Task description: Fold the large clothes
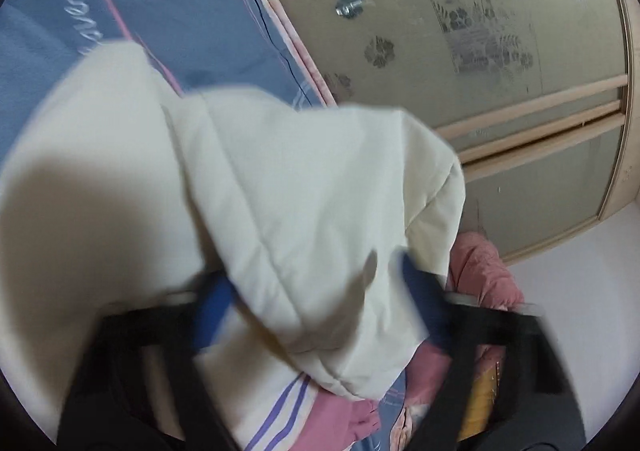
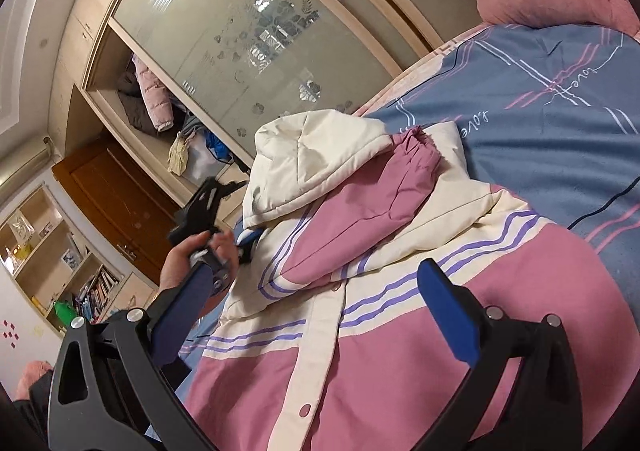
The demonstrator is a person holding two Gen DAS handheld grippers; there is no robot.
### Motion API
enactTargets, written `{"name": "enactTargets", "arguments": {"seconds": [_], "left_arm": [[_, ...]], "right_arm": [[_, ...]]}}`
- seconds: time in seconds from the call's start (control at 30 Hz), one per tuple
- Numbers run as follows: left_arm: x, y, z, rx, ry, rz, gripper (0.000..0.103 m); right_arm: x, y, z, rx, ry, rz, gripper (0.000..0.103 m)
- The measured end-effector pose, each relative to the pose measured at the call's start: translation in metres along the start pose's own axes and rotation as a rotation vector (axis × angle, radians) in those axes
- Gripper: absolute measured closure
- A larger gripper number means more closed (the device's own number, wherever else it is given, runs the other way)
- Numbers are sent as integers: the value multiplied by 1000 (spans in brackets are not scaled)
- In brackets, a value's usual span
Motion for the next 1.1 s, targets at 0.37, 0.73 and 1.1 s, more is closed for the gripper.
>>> {"name": "enactTargets", "arguments": {"seconds": [0.37, 0.73, 1.1], "left_arm": [[69, -62, -64, 115, 89, 184, 92], [123, 67, -110, -149, 174, 91, 76], [117, -89, -143, -75, 95, 512, 2]], "right_arm": [[4, 5, 8, 15, 16, -5, 1], [12, 11, 15, 20, 46, -30, 1], [5, 4, 14, 69, 14, -61, 1]]}}
Point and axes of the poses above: each gripper's, at about its wrist camera, not at the fingertips, and z roughly the way its jaws point, y to its left, x to its underside, the point moved 9 cm from there along z, roughly the way its jaws point, and after that the axes turned 14 degrees about x, right-handed, at the moved point
